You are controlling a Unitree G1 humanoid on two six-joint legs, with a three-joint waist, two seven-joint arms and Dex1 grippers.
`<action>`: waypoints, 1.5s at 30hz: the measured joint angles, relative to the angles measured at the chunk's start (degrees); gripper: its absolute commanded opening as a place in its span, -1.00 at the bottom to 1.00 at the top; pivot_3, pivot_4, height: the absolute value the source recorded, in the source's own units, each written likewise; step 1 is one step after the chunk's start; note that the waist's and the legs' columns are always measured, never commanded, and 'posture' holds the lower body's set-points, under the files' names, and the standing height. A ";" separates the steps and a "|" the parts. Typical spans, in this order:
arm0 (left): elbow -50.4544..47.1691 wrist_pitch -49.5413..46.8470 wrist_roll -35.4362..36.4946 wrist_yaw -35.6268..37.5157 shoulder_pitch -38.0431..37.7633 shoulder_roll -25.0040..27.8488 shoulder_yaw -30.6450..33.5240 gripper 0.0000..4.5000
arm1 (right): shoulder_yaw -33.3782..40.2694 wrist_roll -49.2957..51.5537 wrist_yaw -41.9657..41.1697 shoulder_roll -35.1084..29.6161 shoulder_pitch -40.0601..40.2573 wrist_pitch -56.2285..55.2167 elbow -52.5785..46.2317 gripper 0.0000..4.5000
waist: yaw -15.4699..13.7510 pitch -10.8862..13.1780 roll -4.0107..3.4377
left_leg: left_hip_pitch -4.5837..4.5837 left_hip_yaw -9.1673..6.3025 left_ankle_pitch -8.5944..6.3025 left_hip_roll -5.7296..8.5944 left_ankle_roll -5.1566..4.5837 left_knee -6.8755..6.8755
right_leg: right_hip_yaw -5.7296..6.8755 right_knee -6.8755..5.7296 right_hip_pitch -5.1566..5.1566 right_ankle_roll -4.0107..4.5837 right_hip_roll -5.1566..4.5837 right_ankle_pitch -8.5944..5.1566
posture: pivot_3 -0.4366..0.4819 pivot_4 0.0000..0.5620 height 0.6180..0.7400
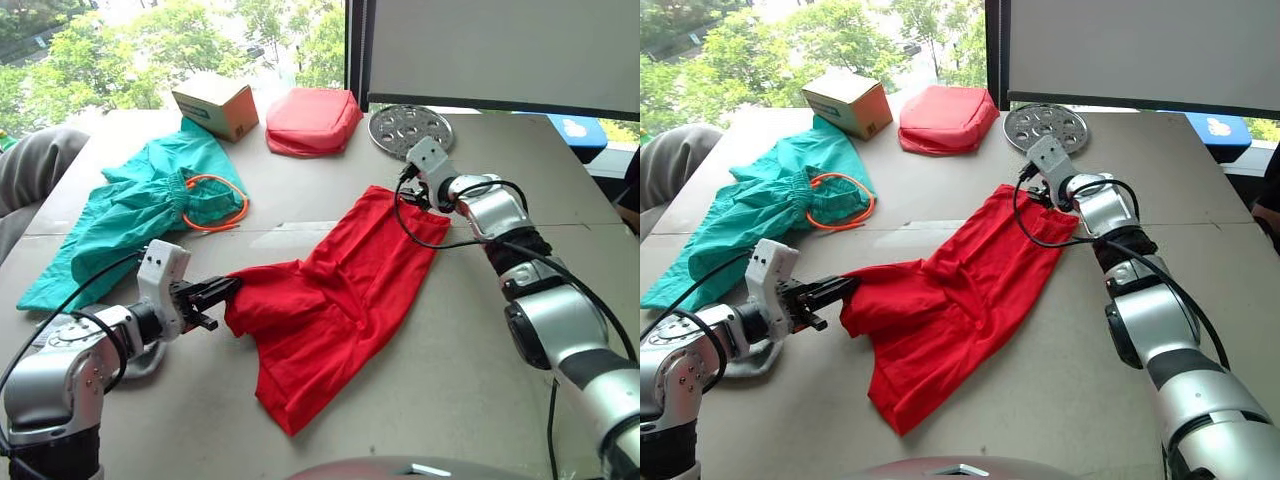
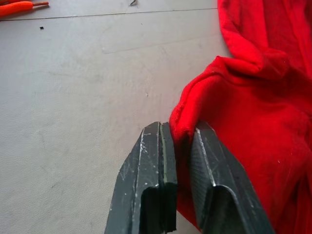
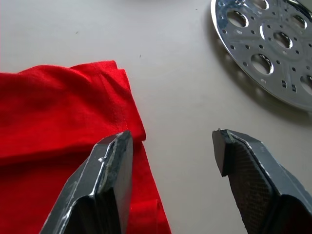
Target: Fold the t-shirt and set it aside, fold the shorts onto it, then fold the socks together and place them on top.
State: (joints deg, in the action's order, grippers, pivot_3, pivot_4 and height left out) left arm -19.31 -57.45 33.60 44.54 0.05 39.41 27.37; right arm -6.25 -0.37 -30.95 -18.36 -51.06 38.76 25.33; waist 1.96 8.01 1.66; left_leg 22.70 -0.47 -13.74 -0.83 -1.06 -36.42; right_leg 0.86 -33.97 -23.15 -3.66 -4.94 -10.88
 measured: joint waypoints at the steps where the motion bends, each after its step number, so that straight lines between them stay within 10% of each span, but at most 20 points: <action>1: 0.87 0.46 0.04 0.29 0.17 0.71 0.22 -0.04 | 1.26 1.29 0.08 -0.24 2.29 3.89 -4.88 0.27 | 0.01 -0.02 0.04 | -0.02 -0.01 0.00 0.00 0.00 0.00 | -0.02 -0.01 0.00 0.00 0.00 0.00 | -0.05 -0.47 0.98; 8: 3.15 6.56 2.98 8.56 0.77 6.71 1.31 -0.04 | 12.40 7.49 7.15 3.69 15.44 27.14 -29.46 0.27 | 0.32 -0.03 0.04 | -0.11 0.19 0.01 -0.10 -0.02 -0.06 | -0.11 0.00 0.00 0.18 0.02 -0.13 | -0.05 -0.47 0.98; 27: -18.41 24.53 0.08 18.37 -23.28 8.28 -8.38 -0.04 | 16.52 8.71 19.55 8.80 13.94 25.84 -19.98 0.27 | 0.16 0.02 -0.08 | -0.09 0.29 0.00 -0.14 -0.02 -0.04 | -0.11 0.10 -0.05 0.20 0.06 -0.15 | -0.05 -0.47 0.98; 34: -12.23 29.74 -2.94 18.74 -19.85 8.33 -11.42 -0.02 | 15.49 8.89 21.44 11.85 13.82 25.82 -20.31 -0.98 | 0.08 0.00 -0.09 | -0.09 0.20 0.01 -0.18 -0.02 -0.05 | -0.04 0.06 -0.06 0.18 0.08 -0.16 | -0.05 -0.47 0.98; 45: 9.41 28.05 -4.71 15.58 -6.14 12.22 -7.15 -0.02 | 12.66 7.91 22.53 10.30 15.03 22.09 -20.94 -0.98 | 0.24 0.03 -0.11 | -0.08 0.26 0.01 -0.18 -0.03 -0.02 | -0.06 0.08 -0.06 0.16 0.14 -0.16 | -0.05 -0.47 0.98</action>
State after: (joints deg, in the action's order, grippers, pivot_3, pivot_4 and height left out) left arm -9.89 -29.39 28.89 60.12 -6.09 51.63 20.23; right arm 6.42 7.54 -8.42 -8.06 -36.03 60.86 4.39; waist 2.20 8.04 1.55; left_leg 22.62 -0.21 -13.73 -1.01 -1.08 -36.43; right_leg 0.80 -33.89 -23.21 -3.49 -4.80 -11.04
